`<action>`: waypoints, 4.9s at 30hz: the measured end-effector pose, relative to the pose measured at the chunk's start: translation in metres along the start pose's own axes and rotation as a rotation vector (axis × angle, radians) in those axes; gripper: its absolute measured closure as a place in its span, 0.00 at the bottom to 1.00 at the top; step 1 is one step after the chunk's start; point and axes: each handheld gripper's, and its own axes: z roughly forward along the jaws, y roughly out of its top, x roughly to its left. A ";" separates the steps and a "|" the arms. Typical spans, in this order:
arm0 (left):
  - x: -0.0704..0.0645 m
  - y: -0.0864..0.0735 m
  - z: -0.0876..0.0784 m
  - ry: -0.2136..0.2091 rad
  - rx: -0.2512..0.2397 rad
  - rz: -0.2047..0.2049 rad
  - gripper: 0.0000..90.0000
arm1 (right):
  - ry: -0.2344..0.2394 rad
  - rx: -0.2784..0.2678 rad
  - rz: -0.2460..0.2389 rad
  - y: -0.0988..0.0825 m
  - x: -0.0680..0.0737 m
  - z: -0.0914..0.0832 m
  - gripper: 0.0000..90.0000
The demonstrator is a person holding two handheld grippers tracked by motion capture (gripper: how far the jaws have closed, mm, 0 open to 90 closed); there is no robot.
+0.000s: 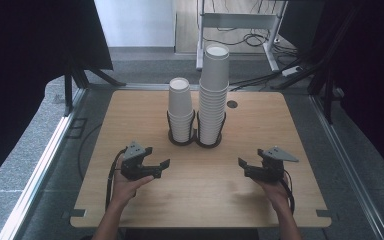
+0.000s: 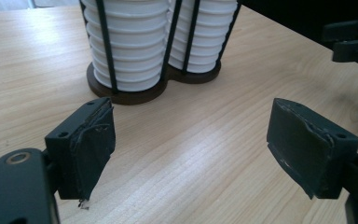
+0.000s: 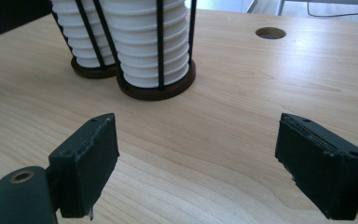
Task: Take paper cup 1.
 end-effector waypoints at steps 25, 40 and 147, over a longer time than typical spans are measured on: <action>-0.001 -0.002 -0.013 0.006 -0.075 0.026 0.18 | 0.053 -0.063 -0.029 0.006 -0.007 -0.014 0.20; 0.006 -0.002 -0.020 -0.015 -0.081 -0.030 0.19 | 0.038 -0.056 -0.075 0.010 0.000 -0.008 0.22; 0.020 0.099 0.037 -0.013 -0.103 0.010 0.16 | 0.407 -0.090 -0.172 0.106 0.101 0.127 1.00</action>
